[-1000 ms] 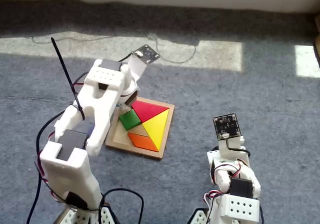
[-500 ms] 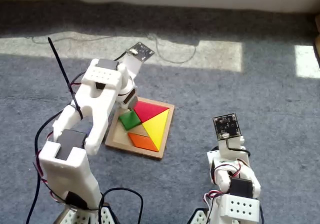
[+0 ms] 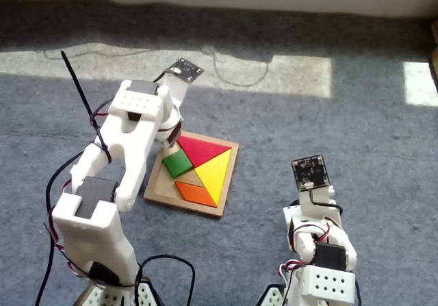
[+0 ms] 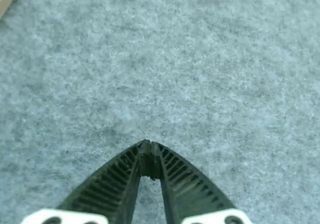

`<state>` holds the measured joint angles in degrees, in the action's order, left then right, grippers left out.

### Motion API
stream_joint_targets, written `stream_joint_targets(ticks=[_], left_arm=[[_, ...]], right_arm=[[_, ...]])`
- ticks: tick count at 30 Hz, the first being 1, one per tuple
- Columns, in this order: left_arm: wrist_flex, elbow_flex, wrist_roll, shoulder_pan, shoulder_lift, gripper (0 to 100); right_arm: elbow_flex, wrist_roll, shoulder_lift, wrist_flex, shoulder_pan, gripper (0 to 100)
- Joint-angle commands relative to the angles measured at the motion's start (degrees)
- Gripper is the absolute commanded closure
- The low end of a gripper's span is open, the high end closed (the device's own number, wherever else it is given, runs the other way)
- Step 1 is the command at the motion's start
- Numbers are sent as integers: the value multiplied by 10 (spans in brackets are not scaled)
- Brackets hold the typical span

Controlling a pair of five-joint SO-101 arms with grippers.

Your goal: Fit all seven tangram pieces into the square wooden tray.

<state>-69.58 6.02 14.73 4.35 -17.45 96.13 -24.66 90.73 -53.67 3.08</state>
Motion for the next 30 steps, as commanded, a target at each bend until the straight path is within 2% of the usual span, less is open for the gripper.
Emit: stream_joint_targets(ticks=[1, 6, 12, 19, 30], left_arm=[[-15, -17, -35, 34, 33, 923], [-40, -21, -66, 50, 36, 924], [-44, -21, -101, 51, 29, 979], [-39, 2, -102, 31, 29, 807], [-25, 0, -100, -34, 34, 800]], right_arm=[[19, 0, 7, -5, 7, 986], [19, 0, 7, -5, 7, 986], [19, 0, 7, -5, 7, 986], [19, 0, 7, -5, 7, 986], [19, 0, 7, -5, 7, 986]])
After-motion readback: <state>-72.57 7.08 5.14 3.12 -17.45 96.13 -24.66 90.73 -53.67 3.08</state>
